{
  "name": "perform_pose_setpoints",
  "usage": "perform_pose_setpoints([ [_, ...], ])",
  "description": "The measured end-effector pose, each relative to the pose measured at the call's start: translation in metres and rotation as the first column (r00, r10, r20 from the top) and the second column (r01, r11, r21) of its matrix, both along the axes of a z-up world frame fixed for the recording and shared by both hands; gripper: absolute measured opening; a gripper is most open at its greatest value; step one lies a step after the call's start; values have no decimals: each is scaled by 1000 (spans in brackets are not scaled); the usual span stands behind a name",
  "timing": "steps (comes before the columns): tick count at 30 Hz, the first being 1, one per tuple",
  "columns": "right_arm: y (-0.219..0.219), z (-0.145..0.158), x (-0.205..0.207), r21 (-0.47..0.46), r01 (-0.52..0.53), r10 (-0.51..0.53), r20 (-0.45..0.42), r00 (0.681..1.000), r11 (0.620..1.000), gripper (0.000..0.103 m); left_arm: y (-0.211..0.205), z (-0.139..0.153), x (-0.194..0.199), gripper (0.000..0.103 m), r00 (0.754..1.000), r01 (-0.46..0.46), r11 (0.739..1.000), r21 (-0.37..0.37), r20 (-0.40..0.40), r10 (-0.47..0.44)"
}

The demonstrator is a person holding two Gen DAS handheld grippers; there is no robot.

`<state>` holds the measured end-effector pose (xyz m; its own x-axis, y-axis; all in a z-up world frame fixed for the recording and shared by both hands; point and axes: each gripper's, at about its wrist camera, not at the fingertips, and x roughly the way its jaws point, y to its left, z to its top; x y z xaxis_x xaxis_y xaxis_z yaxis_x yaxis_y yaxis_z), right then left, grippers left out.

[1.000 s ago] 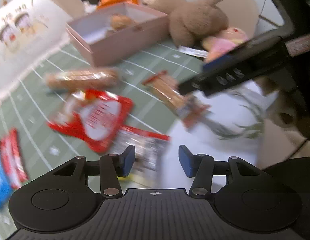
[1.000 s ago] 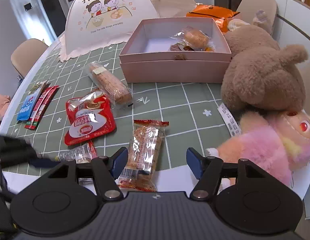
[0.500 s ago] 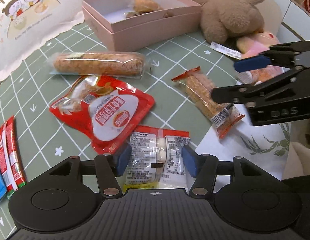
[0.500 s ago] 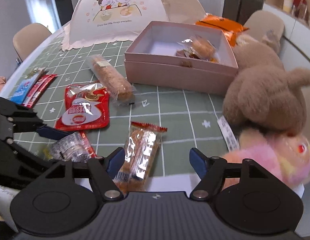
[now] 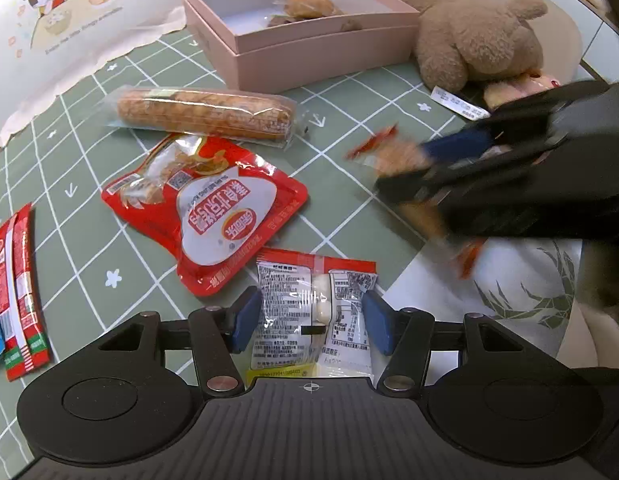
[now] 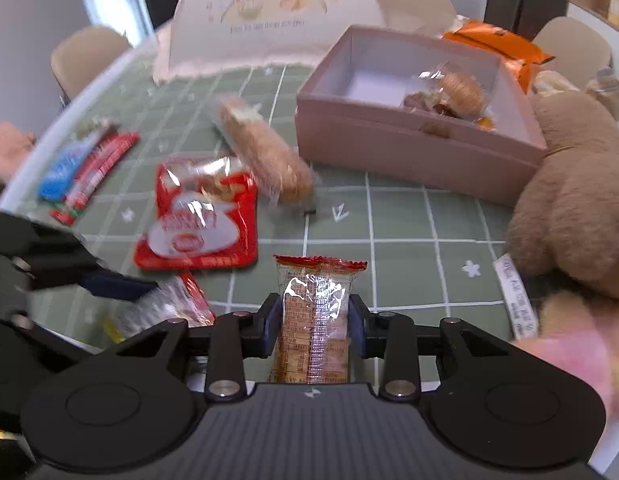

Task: Organize snacks
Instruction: 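Carry the candy bag and wafer bar into the pink box and release both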

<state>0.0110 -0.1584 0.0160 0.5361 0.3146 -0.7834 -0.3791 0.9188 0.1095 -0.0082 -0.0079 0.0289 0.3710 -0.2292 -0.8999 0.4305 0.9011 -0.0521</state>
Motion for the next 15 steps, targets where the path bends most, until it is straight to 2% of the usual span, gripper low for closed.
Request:
perform_pose_setpoints([
  [3,-22,32,-6,84,25,-29,51,998,996,35,-5,-2,-7,63,999,38,999,38,36,-40],
  [5,-34,53,-8,78,47,-56,117,992,996,35,-10,-3,-13,64,996,60,996,64,65,-65],
  [6,-41,65,-9,75,63,-74,154,985,995,35,-9,-3,-13,64,997,46,997,56,63,-49],
  [9,-67,93,-7,130,98,-123,195,973,987,35,-3,0,-10,56,998,8,1000,18,55,-9],
  [11,-84,106,-8,157,130,-163,220,962,979,35,2,8,-7,54,999,-16,999,-38,37,18],
  [12,-89,110,-10,150,148,-181,235,955,977,35,4,16,-7,54,999,-20,998,-62,46,23],
  [15,-101,110,-15,106,207,-228,262,938,973,35,5,54,-5,54,989,-5,991,-135,145,24],
])
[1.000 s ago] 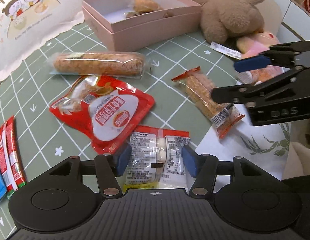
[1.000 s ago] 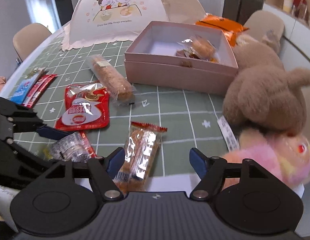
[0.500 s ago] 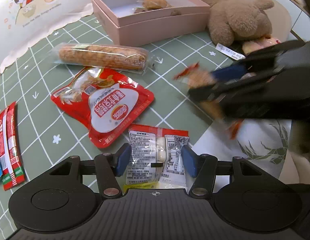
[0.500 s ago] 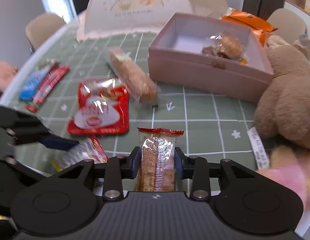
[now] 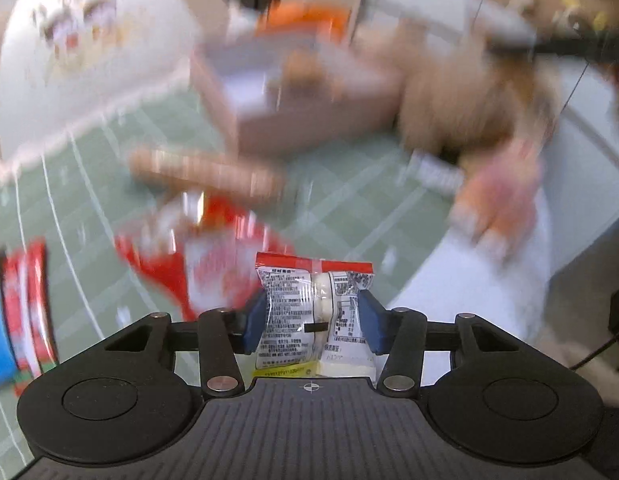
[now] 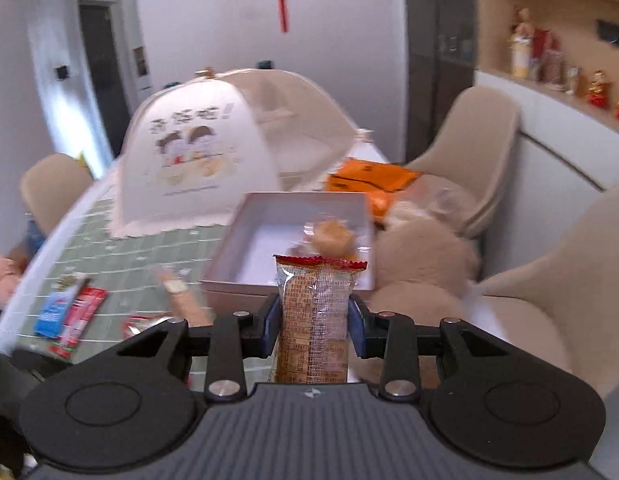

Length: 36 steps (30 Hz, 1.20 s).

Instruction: Organize snacks

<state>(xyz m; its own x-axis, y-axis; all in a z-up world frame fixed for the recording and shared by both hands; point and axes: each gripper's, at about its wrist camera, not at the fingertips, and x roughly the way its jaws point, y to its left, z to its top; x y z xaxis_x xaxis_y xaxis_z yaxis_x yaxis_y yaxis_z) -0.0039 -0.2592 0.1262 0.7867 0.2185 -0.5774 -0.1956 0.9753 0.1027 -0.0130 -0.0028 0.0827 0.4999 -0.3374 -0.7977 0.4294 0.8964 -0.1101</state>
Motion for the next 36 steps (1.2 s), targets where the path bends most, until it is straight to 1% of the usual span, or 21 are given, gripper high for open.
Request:
perform_pose_setpoints([
  [2,-6,-6,-3,8,10,-10,-28,1000,1000,35,1,31,11,54,997,-8,997,-79,78,14],
  [4,-7,-16,-3,15,18,-18,-60,998,1000,35,-1,58,32,54,986,-31,989,-142,158,53],
  [7,-4,-26,-5,44,16,-12,-89,996,999,35,-6,81,74,55,959,-82,967,-243,244,142],
  [8,-1,-28,-4,58,6,-1,-98,995,998,35,-7,80,91,56,953,-97,954,-285,251,172],
  [9,3,-29,-4,61,-1,8,-103,995,998,35,-10,75,108,56,952,-111,946,-306,241,190],
  [11,12,-33,-2,54,-19,25,-112,993,998,35,-7,57,129,55,943,-173,913,-369,205,262],
  [13,20,-38,0,40,-35,39,-124,992,999,35,2,44,127,54,931,-200,884,-424,198,306],
  [15,25,-44,2,35,-44,49,-144,988,998,35,11,36,117,54,922,-213,869,-447,203,331],
  [18,27,-52,11,37,-44,50,-176,983,998,35,27,28,107,54,929,-225,873,-433,175,327],
  [19,26,-52,14,43,-43,50,-182,982,998,35,34,26,102,54,926,-250,868,-429,155,344],
  [21,27,-47,24,59,-47,57,-179,982,997,35,51,20,92,54,914,-307,844,-440,112,390],
  [24,33,-27,46,84,-58,68,-129,989,995,35,69,10,66,54,909,-348,817,-460,50,415],
  [26,40,-8,66,82,-55,60,-60,996,995,35,75,1,50,54,911,-361,814,-455,14,412],
  [27,44,3,79,85,-48,48,-6,999,995,39,78,-4,43,54,914,-366,817,-447,-5,406],
  [28,47,10,91,95,-38,34,43,999,995,54,79,-7,39,54,915,-369,819,-439,-17,403],
  [29,53,16,107,93,-22,15,84,996,995,65,82,-11,33,54,916,-375,823,-426,-31,401],
  [30,60,17,121,69,-18,12,90,996,997,72,85,-13,29,54,915,-379,827,-415,-39,401],
  [32,74,13,140,44,-32,30,56,998,999,72,95,-17,17,54,910,-399,834,-381,-48,413],
  [33,81,7,142,60,-64,63,27,998,996,72,100,-19,10,54,905,-410,838,-360,-50,422],
  [35,95,-9,139,117,-159,165,-35,986,980,72,112,-26,-4,54,895,-436,843,-315,-58,442],
  [36,106,-21,135,131,-213,223,-69,972,968,72,116,-29,-9,54,890,-451,844,-292,-67,452],
])
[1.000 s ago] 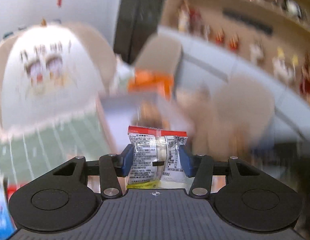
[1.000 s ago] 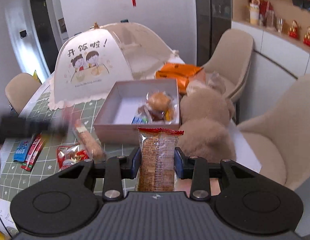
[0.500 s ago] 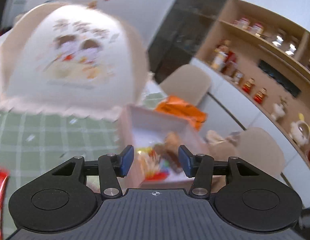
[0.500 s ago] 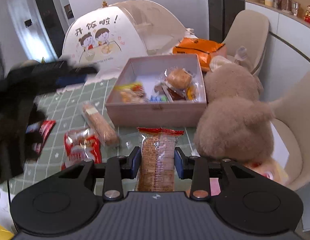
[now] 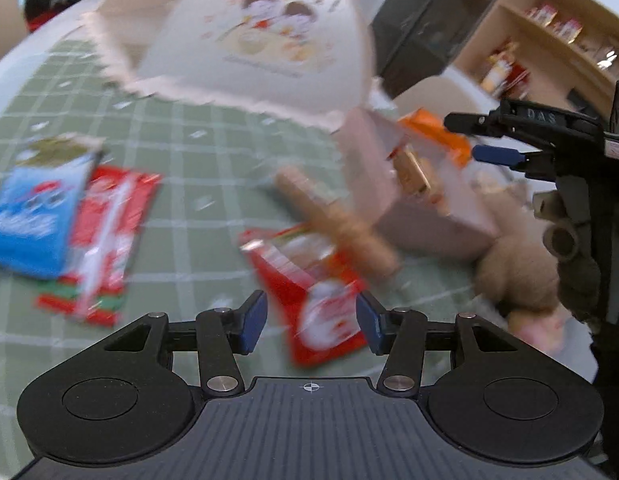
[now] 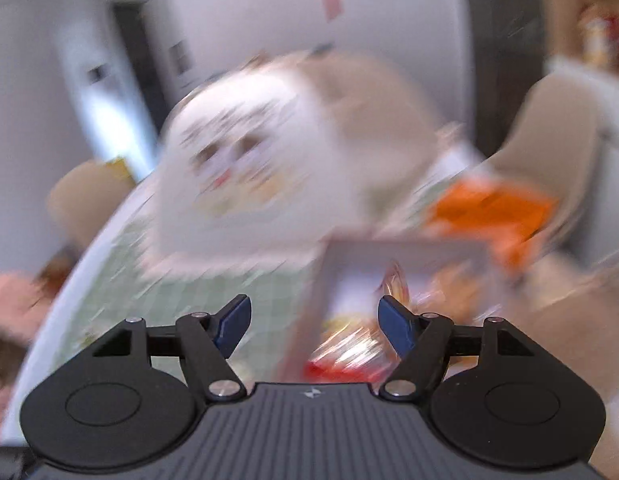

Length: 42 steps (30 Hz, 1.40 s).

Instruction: Organize snacks

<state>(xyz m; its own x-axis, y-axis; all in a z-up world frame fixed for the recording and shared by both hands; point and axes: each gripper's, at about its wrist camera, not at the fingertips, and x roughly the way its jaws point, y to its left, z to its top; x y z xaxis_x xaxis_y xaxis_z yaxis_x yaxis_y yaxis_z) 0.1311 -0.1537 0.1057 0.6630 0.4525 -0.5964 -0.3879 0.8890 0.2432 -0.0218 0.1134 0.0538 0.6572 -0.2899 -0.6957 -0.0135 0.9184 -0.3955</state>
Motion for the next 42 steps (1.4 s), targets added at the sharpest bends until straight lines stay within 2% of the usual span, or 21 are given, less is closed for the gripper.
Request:
perform_pose_setpoints([
  [2,24,-21,-7,-37,-92,90,-48,995,995,71,6,-7,-7,54,999,-7,1000,20,-35,8],
  [5,61,-53,-21,-153,-184,172,-87,981,971,69,16,-16,-14,54,998,-26,1000,17,-59,27],
  [8,84,-76,-31,-283,-169,161,-51,986,944,69,26,-15,-15,54,995,-77,996,39,-55,79],
  [10,86,-86,-31,-302,-152,144,-47,988,941,66,35,-12,-15,54,994,-100,993,58,-38,103],
  [11,85,-91,-29,-286,-148,132,-72,989,947,62,38,-9,-15,54,993,-108,992,63,-32,110],
  [13,79,-95,-31,-240,-146,117,-132,984,960,41,47,-4,-15,54,991,-134,988,71,-16,135],
  [15,78,-93,-43,-217,-187,155,-155,976,958,31,58,1,-15,54,985,-171,981,88,7,171],
  [18,80,-93,-71,-189,-240,208,-172,963,952,31,79,8,-10,54,969,-247,963,104,34,245],
  [20,81,-96,-86,-174,-251,219,-182,959,952,31,91,11,-5,54,961,-277,957,90,16,277],
  [23,74,-96,-99,-140,-230,199,-210,957,963,31,91,14,-2,54,971,-238,969,61,18,237],
  [31,43,-97,-123,-153,-169,135,-215,967,974,31,91,-1,21,54,983,-178,968,174,-7,182],
  [35,38,-97,-131,-192,-149,112,-193,975,970,32,100,-3,39,54,975,-219,932,288,33,219],
  [37,37,-98,-133,-208,-141,102,-185,977,968,40,110,-4,45,54,956,-289,889,356,61,286],
  [38,37,-99,-134,-219,-134,94,-184,978,967,43,117,-5,47,54,943,-329,871,364,69,327],
  [40,35,-100,-135,-228,-123,82,-181,980,966,49,134,-8,49,54,918,-389,863,322,61,391],
  [42,30,-103,-134,-213,-113,71,-195,978,971,50,146,-16,54,54,917,-389,882,267,19,399],
])
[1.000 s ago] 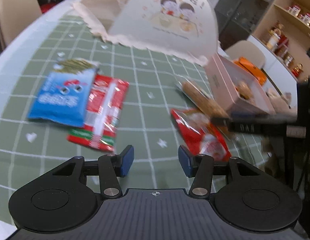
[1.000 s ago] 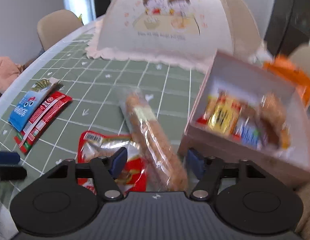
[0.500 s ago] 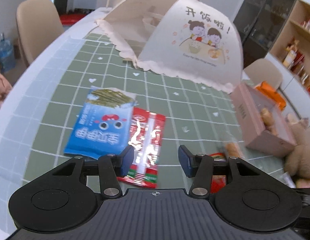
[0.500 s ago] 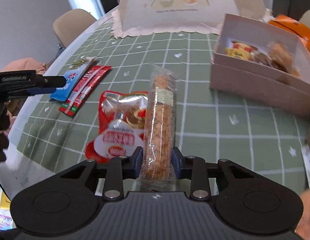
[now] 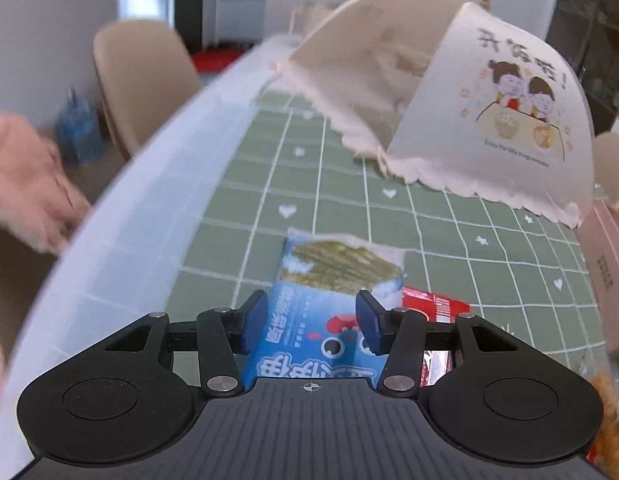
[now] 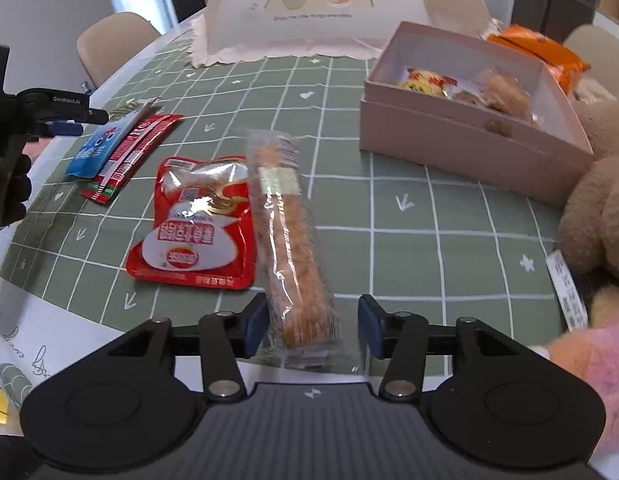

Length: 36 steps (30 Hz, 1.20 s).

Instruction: Organize snacks

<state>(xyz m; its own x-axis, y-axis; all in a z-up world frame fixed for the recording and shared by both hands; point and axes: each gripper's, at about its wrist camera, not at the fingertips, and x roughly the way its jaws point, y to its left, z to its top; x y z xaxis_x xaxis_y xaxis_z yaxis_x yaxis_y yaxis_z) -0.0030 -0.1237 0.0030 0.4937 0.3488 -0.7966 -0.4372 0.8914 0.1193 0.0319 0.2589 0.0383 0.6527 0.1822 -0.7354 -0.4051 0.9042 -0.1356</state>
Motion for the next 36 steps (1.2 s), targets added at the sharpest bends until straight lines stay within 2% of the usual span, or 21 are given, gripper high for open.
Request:
perform_pose_setpoints([
  [1,-2,-1,1,9,6,-5,-11,1000,1000,50,1,-6,3,54,1000,18,1000,-18,-16,-19],
  [3,-4,-3,4,19,16,-15,-27,1000,1000,52,-8,-7,6,54,996,93,995,32,-11,-93],
  [6,-6,-3,7,30,24,-24,-25,999,999,58,-35,-5,9,54,969,248,966,68,-28,-246],
  [7,-5,-1,8,37,23,-23,-22,1000,999,63,-45,-5,7,54,953,302,950,80,-32,-300],
  [9,-1,1,11,47,17,-16,-10,1000,999,66,-71,-8,3,54,912,410,905,114,-54,-406],
  [10,1,2,13,46,13,-13,0,1000,999,66,-86,-10,0,52,883,469,873,135,-74,-463],
  [12,8,4,16,36,5,-6,23,1000,999,66,-106,-13,-6,54,843,539,829,153,-89,-531],
  [13,11,5,18,33,5,-6,31,1000,999,66,-116,-14,-10,51,824,567,808,160,-92,-559],
  [14,14,5,20,32,4,-5,36,999,999,66,-122,-14,-14,50,808,589,794,151,-97,-582],
  [15,17,6,21,32,0,-2,38,999,999,66,-124,-16,-15,43,798,603,788,124,-103,-594],
  [16,19,6,23,31,-3,2,38,999,1000,66,-124,-17,-16,43,804,595,798,102,-96,-587],
  [18,21,6,24,29,-6,5,38,999,1000,66,-116,-16,-18,42,836,549,829,105,-81,-543],
  [22,18,0,24,23,-1,0,13,1000,1000,66,-76,-11,-11,39,937,349,934,72,-39,-347],
  [25,14,-5,23,18,8,-8,7,1000,1000,68,-50,-9,-3,38,971,237,970,48,-32,-236],
  [28,12,-6,21,11,7,-7,14,1000,1000,69,-48,-12,5,41,966,254,967,14,-58,-253],
  [31,12,-7,18,-2,6,-6,25,1000,1000,70,-63,-13,5,45,944,325,945,27,-71,-322],
  [33,13,-8,16,-14,6,-5,32,999,1000,71,-67,-11,4,46,929,367,930,-11,-48,-367],
  [34,12,-8,15,-17,7,-6,34,999,1000,71,-66,-9,3,46,931,364,932,0,-33,-363],
  [36,10,-9,12,-19,11,-10,38,999,1000,73,-59,-4,-1,45,951,311,948,63,-20,-310],
])
